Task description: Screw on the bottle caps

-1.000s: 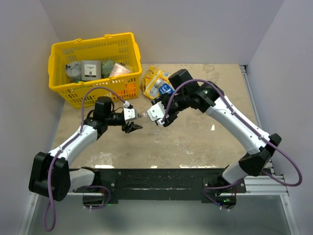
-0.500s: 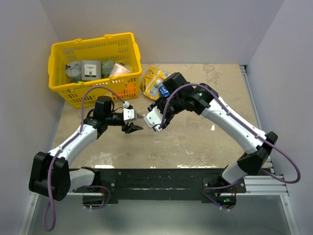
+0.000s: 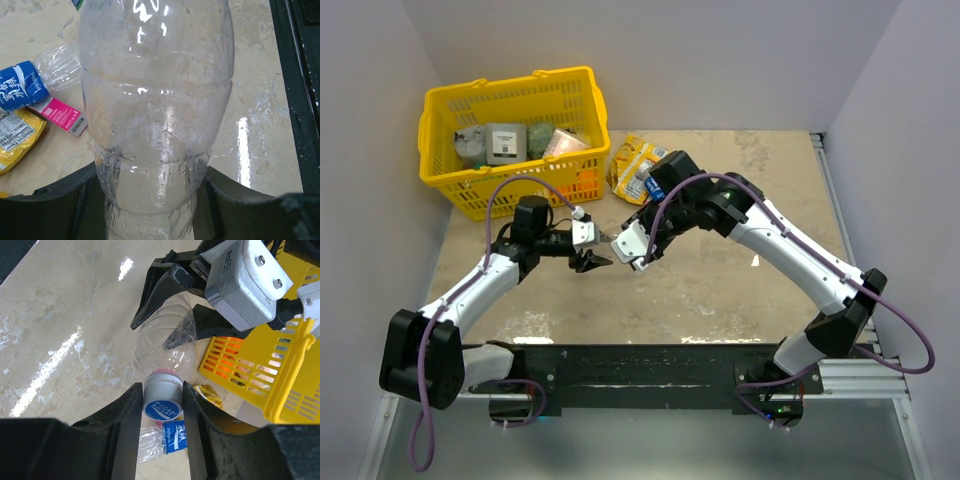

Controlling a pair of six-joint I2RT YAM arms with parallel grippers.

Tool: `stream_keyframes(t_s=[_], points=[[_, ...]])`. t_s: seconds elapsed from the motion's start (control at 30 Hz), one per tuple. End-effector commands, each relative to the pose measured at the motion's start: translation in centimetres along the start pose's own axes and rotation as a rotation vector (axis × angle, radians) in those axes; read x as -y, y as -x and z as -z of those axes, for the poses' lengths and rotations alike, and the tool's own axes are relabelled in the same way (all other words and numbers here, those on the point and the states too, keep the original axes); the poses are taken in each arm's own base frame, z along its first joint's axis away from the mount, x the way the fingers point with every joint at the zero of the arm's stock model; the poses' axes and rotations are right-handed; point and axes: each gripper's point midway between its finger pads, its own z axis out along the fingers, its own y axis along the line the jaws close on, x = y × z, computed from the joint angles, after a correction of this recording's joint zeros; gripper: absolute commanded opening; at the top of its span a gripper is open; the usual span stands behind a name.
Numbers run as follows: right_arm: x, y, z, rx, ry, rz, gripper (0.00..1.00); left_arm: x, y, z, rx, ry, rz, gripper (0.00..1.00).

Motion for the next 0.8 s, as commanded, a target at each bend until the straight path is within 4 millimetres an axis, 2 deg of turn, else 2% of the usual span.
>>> stream_keyframes(t_s=[0.0, 0.17, 0.3, 0.47, 0.77], points=[[-0.1, -0.8, -0.3, -0.039, -0.023, -0.029, 0.40, -0.6, 2.2, 0.0, 0.063, -0.007, -0.052, 0.00], [0.7, -1.3, -0.4, -0.065, -0.042, -0.120, 0.36, -0.8, 2.0, 0.1, 0.056, 0.007, -0.060, 0.00], [1.0, -1.5, 0.1, -0.080, -0.063, -0.138, 0.43, -0.9, 1.9, 0.1, 0.051, 0.017, -0.059, 0.00], [0.7, -1.6, 0.7, -0.092, -0.062, -0.132, 0.45, -1.2, 1.7, 0.2, 0.039, 0.034, -0.059, 0.00], [1.3, -0.5, 1.3, -0.057, -0.084, -0.170, 0.44, -1.8, 1.5, 0.2, 0.038, 0.062, -0.066, 0.00]])
